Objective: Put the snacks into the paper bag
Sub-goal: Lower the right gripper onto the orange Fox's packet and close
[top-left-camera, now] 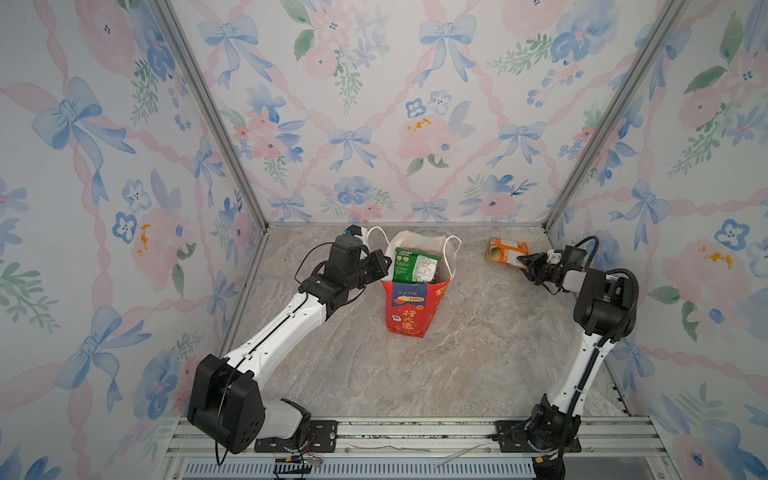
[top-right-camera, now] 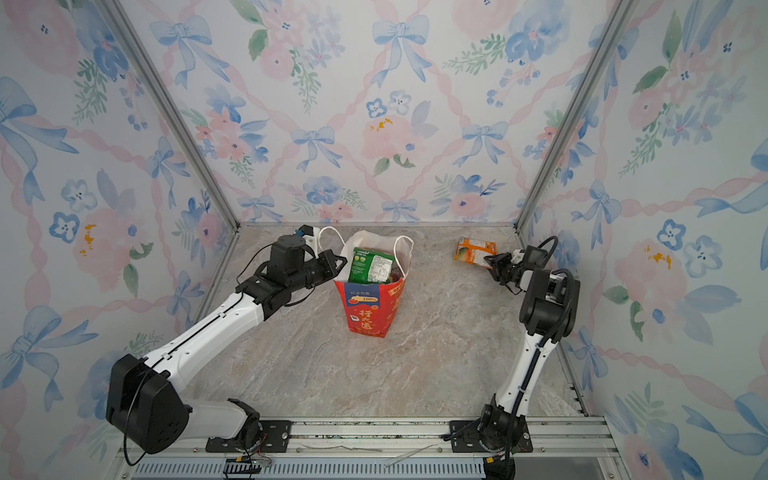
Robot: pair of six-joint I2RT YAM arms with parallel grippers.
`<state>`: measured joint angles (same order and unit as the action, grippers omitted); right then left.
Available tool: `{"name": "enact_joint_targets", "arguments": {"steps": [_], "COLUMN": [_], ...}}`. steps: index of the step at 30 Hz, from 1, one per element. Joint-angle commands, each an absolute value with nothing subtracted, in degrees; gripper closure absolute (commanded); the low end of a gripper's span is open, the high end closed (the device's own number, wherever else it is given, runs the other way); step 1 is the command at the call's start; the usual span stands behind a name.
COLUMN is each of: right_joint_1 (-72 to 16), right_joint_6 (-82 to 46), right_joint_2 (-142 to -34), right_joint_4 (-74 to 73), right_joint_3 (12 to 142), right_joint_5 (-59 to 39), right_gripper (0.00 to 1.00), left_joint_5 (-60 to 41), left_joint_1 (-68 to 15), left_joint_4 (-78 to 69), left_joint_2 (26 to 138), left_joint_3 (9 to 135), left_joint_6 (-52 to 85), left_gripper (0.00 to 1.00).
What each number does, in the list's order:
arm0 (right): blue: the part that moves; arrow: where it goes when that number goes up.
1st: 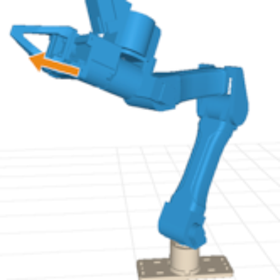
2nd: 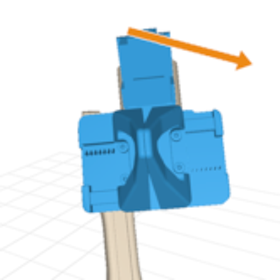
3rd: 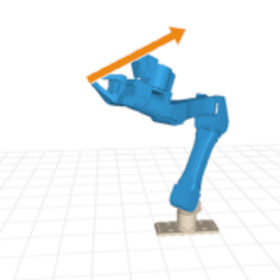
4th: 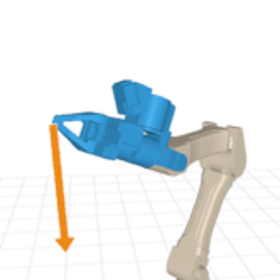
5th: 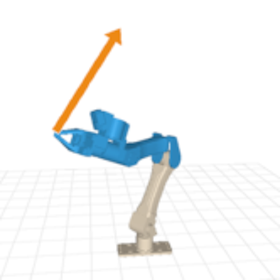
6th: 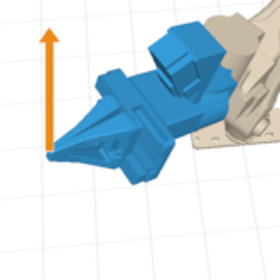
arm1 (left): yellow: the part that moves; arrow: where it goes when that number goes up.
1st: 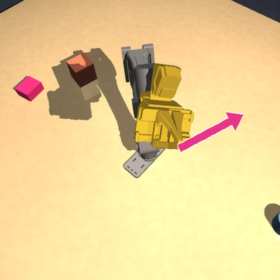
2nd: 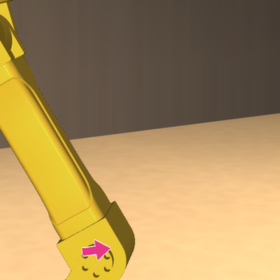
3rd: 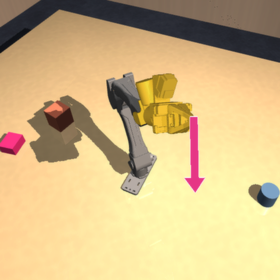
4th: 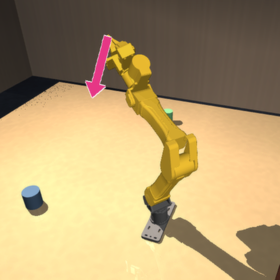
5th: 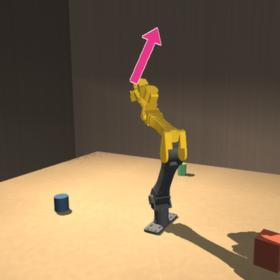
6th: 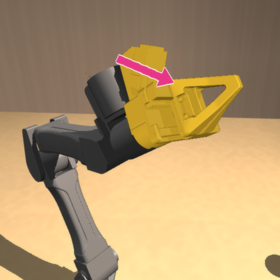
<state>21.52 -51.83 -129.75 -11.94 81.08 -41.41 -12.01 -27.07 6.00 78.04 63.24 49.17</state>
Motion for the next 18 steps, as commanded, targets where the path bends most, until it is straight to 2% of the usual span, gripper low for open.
{"name": "enact_joint_targets", "arguments": {"steps": [1,11,18], "right_joint_1": [20.99,21.72,22.22], "right_joint_6": [-52.67,-54.43,-58.87], "right_joint_2": [-131.13,-130.61,-130.7], "right_joint_4": [-14.32,-18.97,-27.16], "right_joint_3": [80.03,78.34,77.19], "right_joint_5": [-42.15,-43.3,-47.16], "right_gripper": [0.73,1.0,1.0], "left_joint_5": [-12.44,-12.59,-12.62], "left_joint_1": [-26.63,-26.38,-26.29], "left_joint_4": [3.5,3.48,3.4], "left_joint_2": [75.76,75.67,75.57], "left_joint_3": [62.96,62.72,62.54], "left_joint_6": [49.04,49.04,49.04], "left_gripper": [1.0,1.0,1.0]}}
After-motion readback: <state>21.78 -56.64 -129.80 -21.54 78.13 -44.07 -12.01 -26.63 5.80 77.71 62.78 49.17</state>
